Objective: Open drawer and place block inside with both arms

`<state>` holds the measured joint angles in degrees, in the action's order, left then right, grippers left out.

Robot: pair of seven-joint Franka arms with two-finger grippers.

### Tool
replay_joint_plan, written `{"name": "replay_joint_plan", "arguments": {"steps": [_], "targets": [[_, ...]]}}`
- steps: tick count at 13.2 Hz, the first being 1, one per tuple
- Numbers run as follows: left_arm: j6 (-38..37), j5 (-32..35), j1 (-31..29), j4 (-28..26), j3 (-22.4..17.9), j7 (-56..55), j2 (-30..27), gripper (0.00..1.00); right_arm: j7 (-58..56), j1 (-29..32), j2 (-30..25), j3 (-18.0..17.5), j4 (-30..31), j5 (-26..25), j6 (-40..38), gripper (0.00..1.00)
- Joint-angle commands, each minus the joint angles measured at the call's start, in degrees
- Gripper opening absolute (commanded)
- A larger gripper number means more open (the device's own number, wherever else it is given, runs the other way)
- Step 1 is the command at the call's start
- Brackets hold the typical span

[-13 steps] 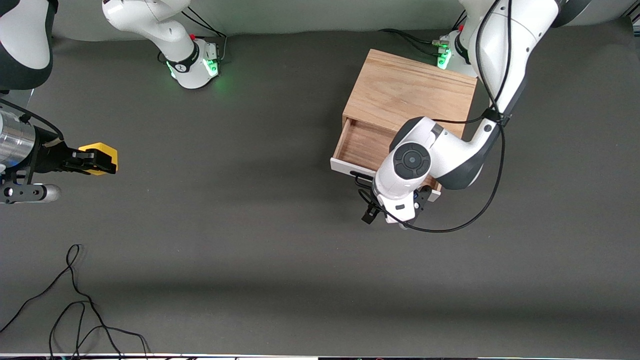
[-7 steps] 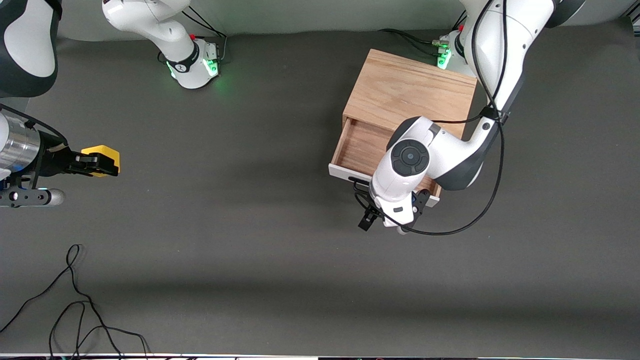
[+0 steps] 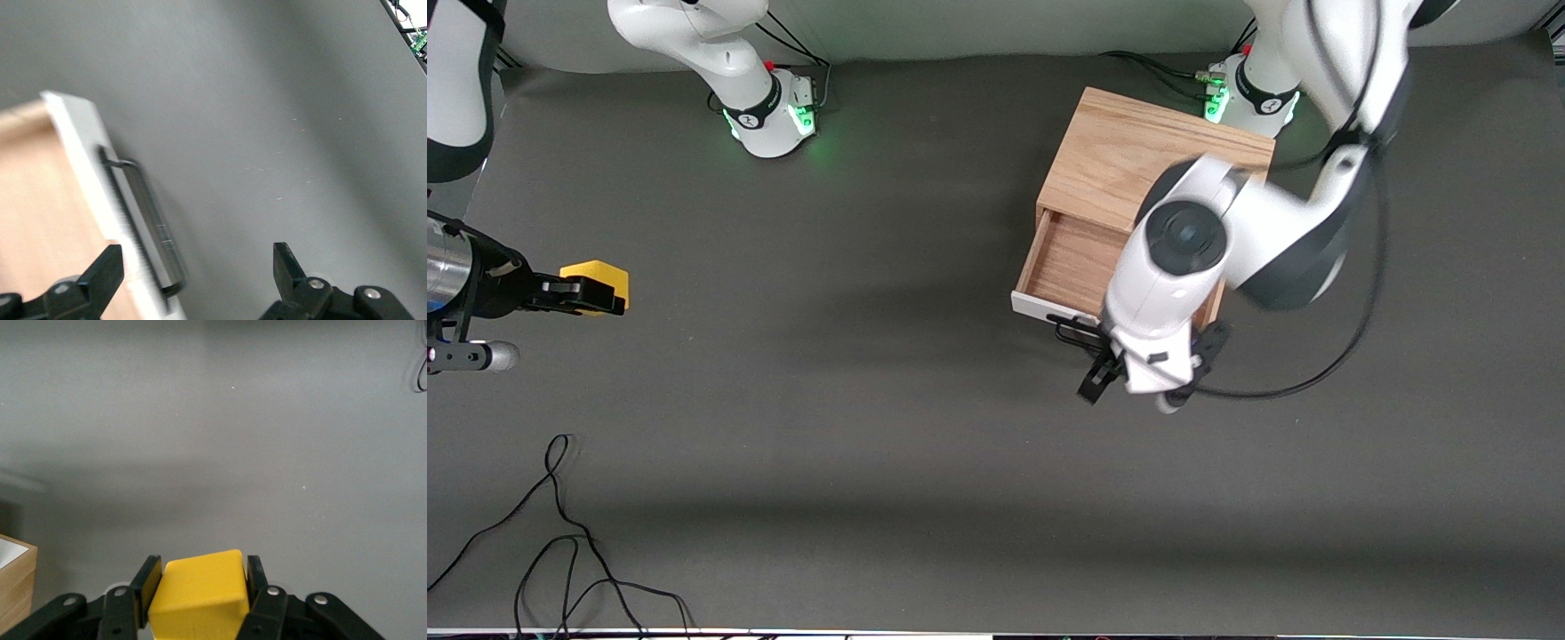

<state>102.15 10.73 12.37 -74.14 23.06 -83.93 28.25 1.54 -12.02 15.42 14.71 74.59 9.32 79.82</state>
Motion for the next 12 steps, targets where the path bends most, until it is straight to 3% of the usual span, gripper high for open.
{"name": "replay_joint_plan", "arguments": {"steps": [1,3,6,9,12], "targets": [[-9.91,-5.61,-6.45,-0.75,-0.30,15.57,-7.92,1.00,0.75,4.44,-2.05,-6.06,0.11,-3.07,-0.45,0.00],[-17.21,-9.14,-12.51,-1.01,-0.47,33.91,-13.02,1.00,0.83,9.63,-3.98,-12.84,2.12,-4.82,-0.19,0.00],[-24.09,-12.05,-22.27,-2.06,-0.65,54.51,-18.65,1.00,0.83,10.87,-9.94,-15.57,9.40,-5.54,1.74,0.00],[-24.19,-12.05,-29.13,-8.11,-0.74,71.66,-23.49,1.00,6.59,12.11,-11.90,-21.45,11.54,-5.28,2.88,0.00],[-22.00,-12.05,-30.82,-12.16,-1.17,76.98,-26.40,1.00,22.58,12.28,-11.29,-30.85,11.71,-5.19,5.51,0.00]]}}
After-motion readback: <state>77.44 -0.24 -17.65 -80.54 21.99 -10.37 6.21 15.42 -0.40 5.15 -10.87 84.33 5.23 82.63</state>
